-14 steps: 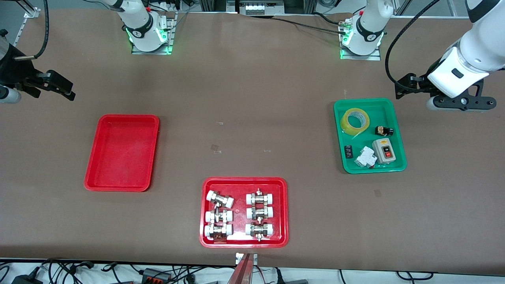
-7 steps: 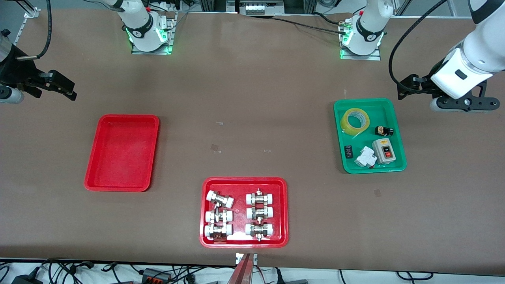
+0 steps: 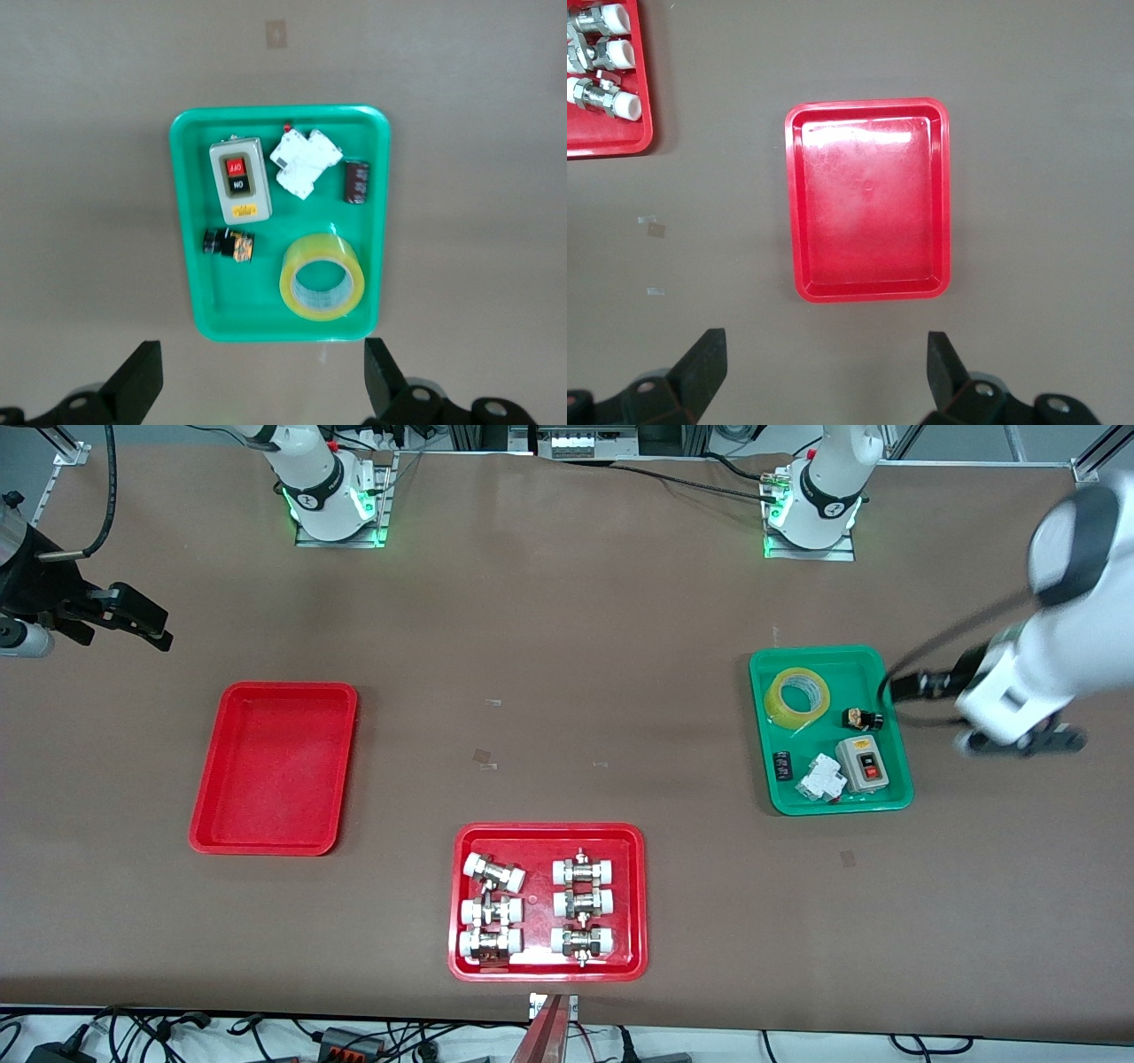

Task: Left arm passes tape to right arm into tray
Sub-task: 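Move the left gripper down toward the tape roll on the green tray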

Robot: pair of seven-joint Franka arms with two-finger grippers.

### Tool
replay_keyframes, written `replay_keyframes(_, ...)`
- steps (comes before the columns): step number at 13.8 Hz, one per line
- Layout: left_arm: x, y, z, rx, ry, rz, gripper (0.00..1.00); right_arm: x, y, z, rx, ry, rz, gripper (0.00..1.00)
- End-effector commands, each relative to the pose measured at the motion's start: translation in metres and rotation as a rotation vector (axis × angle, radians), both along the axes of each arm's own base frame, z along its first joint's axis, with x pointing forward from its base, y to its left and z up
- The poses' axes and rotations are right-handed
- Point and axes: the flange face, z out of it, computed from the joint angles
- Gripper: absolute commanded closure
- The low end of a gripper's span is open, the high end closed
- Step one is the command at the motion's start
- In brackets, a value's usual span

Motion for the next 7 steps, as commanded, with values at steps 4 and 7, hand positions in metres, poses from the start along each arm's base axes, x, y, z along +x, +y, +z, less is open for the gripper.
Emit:
replay_keyframes(4, -0.045, 0.009, -0.141, 0.000, 0.048, 0.006, 0.00, -0.002, 0.004, 0.001, -0.015, -0.003, -0.001, 0.00)
replay_keyframes(7, -0.074, 0.004, -0.186, -0.003, 0.036, -0.004, 0.00, -0.003, 0.007, 0.002, -0.015, -0.004, 0.002, 0.00)
